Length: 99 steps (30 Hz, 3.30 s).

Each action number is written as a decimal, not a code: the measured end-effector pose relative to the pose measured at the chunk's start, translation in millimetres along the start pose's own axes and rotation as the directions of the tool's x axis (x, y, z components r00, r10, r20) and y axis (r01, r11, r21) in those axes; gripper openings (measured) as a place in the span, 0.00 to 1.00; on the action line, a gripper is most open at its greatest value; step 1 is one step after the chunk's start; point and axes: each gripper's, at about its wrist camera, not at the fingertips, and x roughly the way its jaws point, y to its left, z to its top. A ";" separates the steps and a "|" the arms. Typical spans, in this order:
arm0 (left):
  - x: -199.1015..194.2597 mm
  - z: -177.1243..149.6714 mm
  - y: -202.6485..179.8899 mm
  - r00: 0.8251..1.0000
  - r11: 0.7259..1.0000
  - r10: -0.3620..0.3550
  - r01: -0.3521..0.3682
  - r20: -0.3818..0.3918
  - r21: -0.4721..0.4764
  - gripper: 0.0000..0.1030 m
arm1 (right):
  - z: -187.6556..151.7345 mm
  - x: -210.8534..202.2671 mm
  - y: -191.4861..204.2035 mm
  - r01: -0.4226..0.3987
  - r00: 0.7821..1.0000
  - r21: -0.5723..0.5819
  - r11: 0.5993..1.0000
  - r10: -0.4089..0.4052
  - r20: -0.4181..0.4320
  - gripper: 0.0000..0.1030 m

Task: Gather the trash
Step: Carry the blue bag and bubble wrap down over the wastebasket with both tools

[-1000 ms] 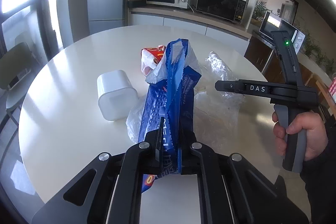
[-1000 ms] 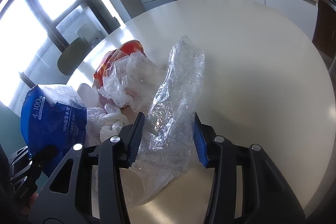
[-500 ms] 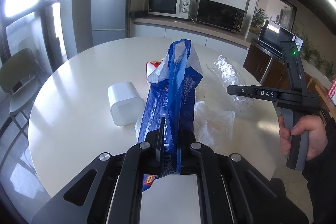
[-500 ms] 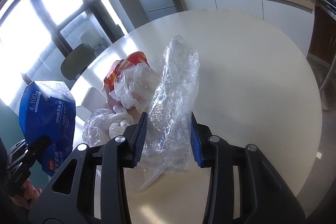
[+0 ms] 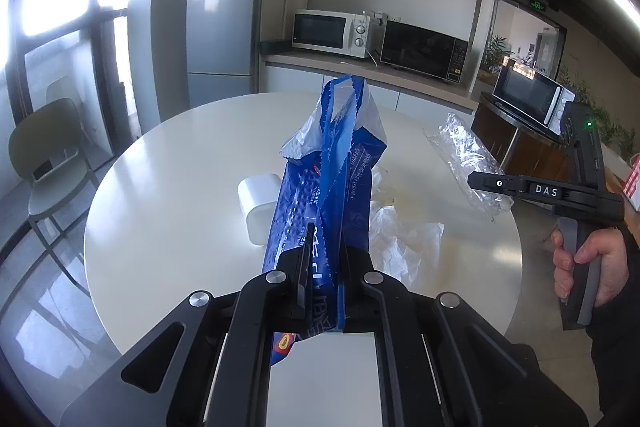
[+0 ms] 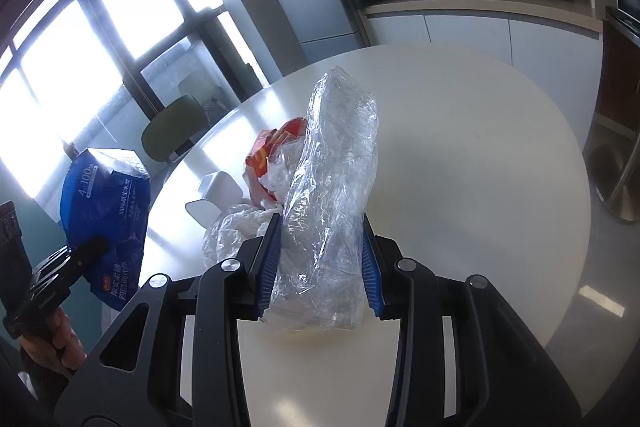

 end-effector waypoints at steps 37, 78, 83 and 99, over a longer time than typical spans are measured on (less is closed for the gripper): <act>-61.3 -58.8 -0.3 0.997 0.997 -0.062 0.063 -0.040 0.037 0.06 | -93.7 -114.6 42.2 -0.171 0.983 -0.138 0.976 0.159 -0.093 0.33; -22.4 -176.5 -45.0 0.913 0.965 -0.213 0.252 -0.349 0.071 0.06 | -225.1 -50.2 27.9 -0.257 0.874 -0.003 0.966 0.232 -0.427 0.34; -10.7 -190.9 -45.0 0.897 0.966 -0.210 0.253 -0.388 0.061 0.06 | -235.8 -40.7 27.5 -0.257 0.856 0.025 0.966 0.239 -0.458 0.34; 61.1 -226.6 -45.7 0.820 0.965 -0.211 0.263 -0.532 0.023 0.06 | -258.9 4.8 -13.1 -0.187 0.820 0.159 0.969 0.243 -0.517 0.34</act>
